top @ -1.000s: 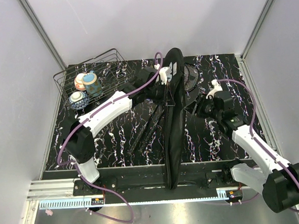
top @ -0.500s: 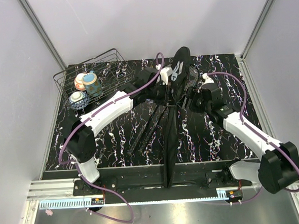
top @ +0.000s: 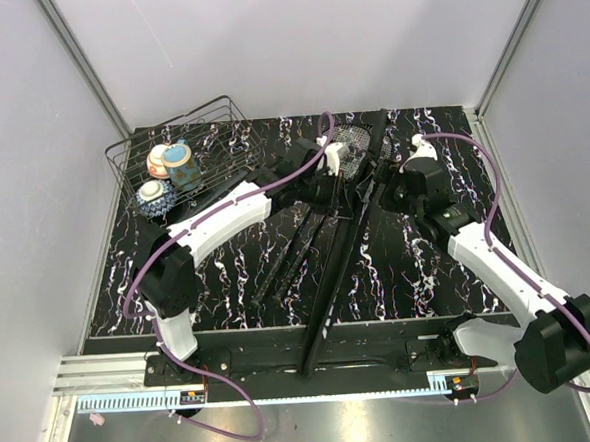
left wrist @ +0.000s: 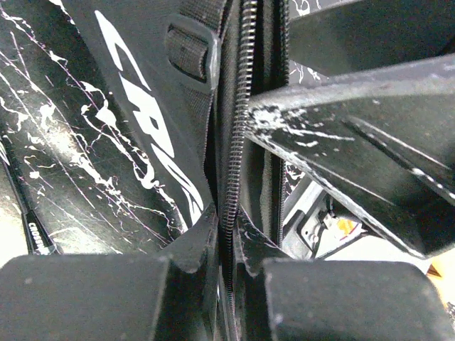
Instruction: Pack up the badminton gear
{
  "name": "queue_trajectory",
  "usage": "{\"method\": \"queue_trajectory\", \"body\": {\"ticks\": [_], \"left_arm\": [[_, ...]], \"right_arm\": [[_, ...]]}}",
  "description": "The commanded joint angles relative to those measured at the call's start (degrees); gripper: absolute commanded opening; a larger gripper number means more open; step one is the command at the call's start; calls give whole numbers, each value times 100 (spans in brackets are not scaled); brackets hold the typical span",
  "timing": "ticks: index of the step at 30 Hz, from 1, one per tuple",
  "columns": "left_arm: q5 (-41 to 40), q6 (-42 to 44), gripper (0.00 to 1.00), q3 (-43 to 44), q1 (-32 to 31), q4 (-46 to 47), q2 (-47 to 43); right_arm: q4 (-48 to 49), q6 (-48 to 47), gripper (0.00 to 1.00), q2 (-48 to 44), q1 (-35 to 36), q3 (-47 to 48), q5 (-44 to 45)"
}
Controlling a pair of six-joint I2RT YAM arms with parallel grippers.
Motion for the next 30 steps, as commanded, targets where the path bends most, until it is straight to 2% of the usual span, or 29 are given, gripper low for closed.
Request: {"method": "queue_trajectory", "body": {"ticks": [1,3,4,6,10,14,15,17,19,20,22,24,25,26,28,30], "left_arm": [[208,41,0,15,-149,218,-78],[225,68,0,42,-237,200,-52],[234,68,0,59,-264,183,-43],[217,112,0,94,-316,139,-16],[14,173,0,130,-325,42,-7],[-100,234,0,182,-325,-2,63],[-100,270,0,209,-325,-71,89],[-118,401,0,287,-325,-133,159],[-83,498,0,340,-299,-160,229],[-178,612,5,402,-299,-143,265],[-354,595,8,699,-273,-221,500],[-250,446,11,1025,-194,-326,747],[-189,333,14,1279,-185,-284,975],[-188,305,21,1455,-176,-248,1099],[-223,183,28,2164,-176,-292,1582],[-276,77,38,2694,-176,-405,2064]], "right_arm": [[222,18,76,71,74,-16,187],[416,71,69,264,66,28,204],[434,106,60,404,66,72,344],[102,360,54,554,109,290,634],[-550,870,47,722,399,512,1574],[-760,1292,25,739,689,494,2207],[-796,1397,11,731,707,468,2365],[-805,1460,0,625,716,398,2463],[-823,1451,0,477,716,292,2831],[-832,1442,0,423,707,275,2980],[-832,1678,0,231,672,222,3446],[-780,2135,0,55,348,64,3344],[-666,2180,0,-7,190,37,3229],[-665,2172,0,10,-125,115,3141],[-909,2085,0,229,-268,317,3384],[-1007,1541,0,431,-409,634,3640]]}}
